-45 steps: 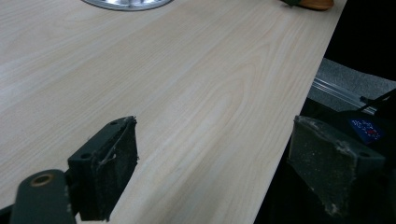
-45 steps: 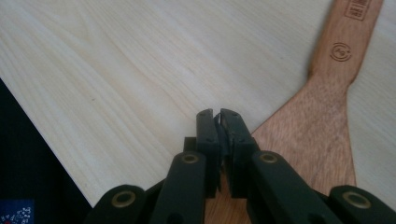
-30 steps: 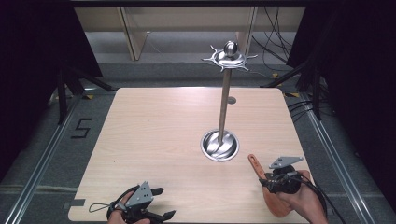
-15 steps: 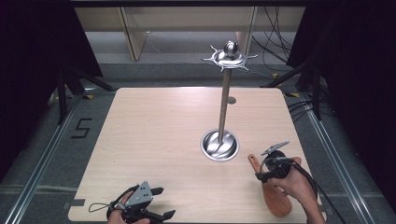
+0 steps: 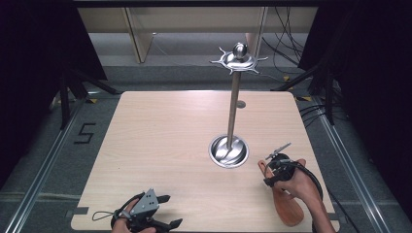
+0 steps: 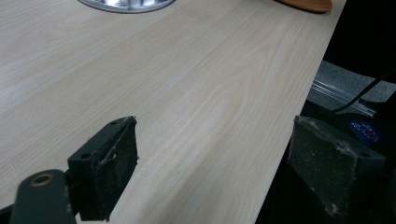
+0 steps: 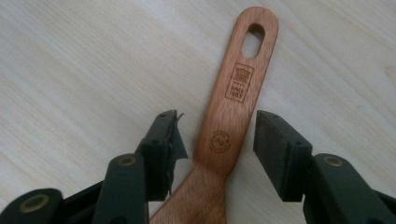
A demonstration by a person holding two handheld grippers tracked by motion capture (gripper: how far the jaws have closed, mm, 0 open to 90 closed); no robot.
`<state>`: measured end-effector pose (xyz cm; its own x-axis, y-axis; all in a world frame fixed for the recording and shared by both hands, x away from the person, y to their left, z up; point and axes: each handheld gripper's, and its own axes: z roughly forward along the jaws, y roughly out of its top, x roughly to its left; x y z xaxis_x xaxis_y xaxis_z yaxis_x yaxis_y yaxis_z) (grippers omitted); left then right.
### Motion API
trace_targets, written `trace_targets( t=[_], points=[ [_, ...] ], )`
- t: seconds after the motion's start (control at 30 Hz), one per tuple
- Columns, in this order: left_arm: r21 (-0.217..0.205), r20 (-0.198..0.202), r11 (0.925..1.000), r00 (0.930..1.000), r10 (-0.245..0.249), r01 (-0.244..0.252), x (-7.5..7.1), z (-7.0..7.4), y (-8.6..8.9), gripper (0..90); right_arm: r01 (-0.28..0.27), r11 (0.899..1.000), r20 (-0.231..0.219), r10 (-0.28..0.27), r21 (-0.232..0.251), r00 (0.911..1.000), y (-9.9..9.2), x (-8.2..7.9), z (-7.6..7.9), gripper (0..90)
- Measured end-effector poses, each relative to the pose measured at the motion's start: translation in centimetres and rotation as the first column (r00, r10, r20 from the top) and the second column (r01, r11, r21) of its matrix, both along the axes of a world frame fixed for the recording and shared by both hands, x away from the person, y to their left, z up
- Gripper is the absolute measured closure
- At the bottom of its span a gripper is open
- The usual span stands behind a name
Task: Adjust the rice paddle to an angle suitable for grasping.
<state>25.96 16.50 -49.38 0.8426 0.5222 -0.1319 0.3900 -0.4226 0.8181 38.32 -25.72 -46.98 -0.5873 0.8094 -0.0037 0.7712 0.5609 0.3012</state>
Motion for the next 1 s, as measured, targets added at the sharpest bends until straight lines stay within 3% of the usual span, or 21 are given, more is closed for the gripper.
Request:
trace_targets(
  t=[0.13, 0.17, 0.2, 0.37, 0.4, 0.43, 0.6, 0.63, 0.67, 0.7, 0.77, 0.87, 0.93, 0.97, 1.0],
  points=[
    [-0.007, -0.003, 1.0, 1.0, 0.002, -0.002, 0.0, -0.1, -0.1, 14.9, -0.019, 1.0, -0.01, 0.019, -0.021, 0.9998, 0.2, 0.7, -0.4, 54.3],
    [-0.008, -0.003, 1.0, 1.0, 0.002, -0.002, 0.0, 0.0, -0.1, 14.9, -0.008, 1.0, -0.033, 0.007, -0.02, 0.9994, 0.3, 0.7, -0.4, 55.0],
    [-0.023, -0.025, 0.9996, 0.9996, 0.015, -0.016, -0.1, -0.1, -0.1, 14.9, -0.013, 0.999, -0.026, 0.012, -0.036, 0.9996, 0.3, 0.9, -0.4, 55.8],
    [0.013, 0.01, 0.9999, 0.9999, -0.005, 0.005, 0.1, 0.1, 0.1, 14.8, -0.012, 0.998, -0.034, 0.009, -0.067, 0.9994, 0.7, 1.5, -0.5, 58.3],
    [0.0, -0.006, 0.9999, 0.9999, 0.014, -0.014, 0.0, 0.0, 0.0, 14.9, -0.013, 0.997, -0.063, 0.009, -0.07, 0.9979, 0.8, 1.7, -0.4, 59.4],
    [0.001, -0.012, 1.0, 0.9999, 0.006, -0.006, 0.0, 0.0, 0.0, 14.9, -0.013, 0.997, -0.063, 0.009, -0.07, 0.9979, 0.8, 1.7, -0.4, 59.4],
    [0.014, 0.007, 0.9998, 0.9999, -0.015, 0.015, 0.1, 0.1, 0.1, 14.9, -0.037, 0.995, -0.138, 0.023, -0.096, 0.9902, 1.1, 2.4, -0.4, 62.3],
    [-0.019, -0.001, 0.9998, 1.0, 0.001, -0.001, 0.0, 0.0, -0.2, 14.8, -0.065, 0.991, -0.156, 0.046, -0.117, 0.9867, 1.2, 2.8, -0.4, 63.8],
    [0.001, 0.005, 1.0, 1.0, -0.006, 0.006, 0.0, 0.0, 0.0, 14.8, -0.065, 0.991, -0.156, 0.046, -0.117, 0.9867, 1.2, 2.8, -0.4, 63.8],
    [-0.005, -0.01, 0.9999, 0.9999, 0.011, -0.011, -0.1, 0.0, -0.1, 14.8, -0.061, 0.99, -0.184, 0.037, -0.128, 0.9823, 1.5, 3.0, -0.3, 65.1],
    [0.009, -0.004, 1.0, 1.0, -0.002, 0.003, 0.1, 0.0, 0.0, 14.8, -0.079, 0.986, -0.204, 0.048, -0.149, 0.9778, 1.7, 3.2, -0.2, 66.6],
    [0.012, 0.007, 0.9999, 0.9999, -0.008, 0.008, 0.1, 0.0, 0.1, 14.9, -0.101, 0.983, -0.211, 0.067, -0.152, 0.9752, 1.7, 3.4, -0.3, 66.7],
    [0.0, -0.011, 0.9999, 0.9999, 0.013, -0.013, 0.0, 0.0, 0.0, 14.8, -0.078, 0.986, -0.219, 0.044, -0.15, 0.9748, 1.8, 3.5, -0.2, 66.8],
    [-0.023, -0.006, 0.9997, 1.0, 0.006, -0.006, 0.0, -0.1, -0.1, 14.9, -0.102, 0.983, -0.202, 0.071, -0.149, 0.9769, 1.5, 3.3, -0.3, 66.8],
    [-0.015, -0.001, 0.9999, 1.0, -0.005, 0.005, 0.1, -0.1, 0.0, 14.9, -0.102, 0.983, -0.202, 0.071, -0.149, 0.9769, 1.5, 3.3, -0.3, 66.8]
  ],
)
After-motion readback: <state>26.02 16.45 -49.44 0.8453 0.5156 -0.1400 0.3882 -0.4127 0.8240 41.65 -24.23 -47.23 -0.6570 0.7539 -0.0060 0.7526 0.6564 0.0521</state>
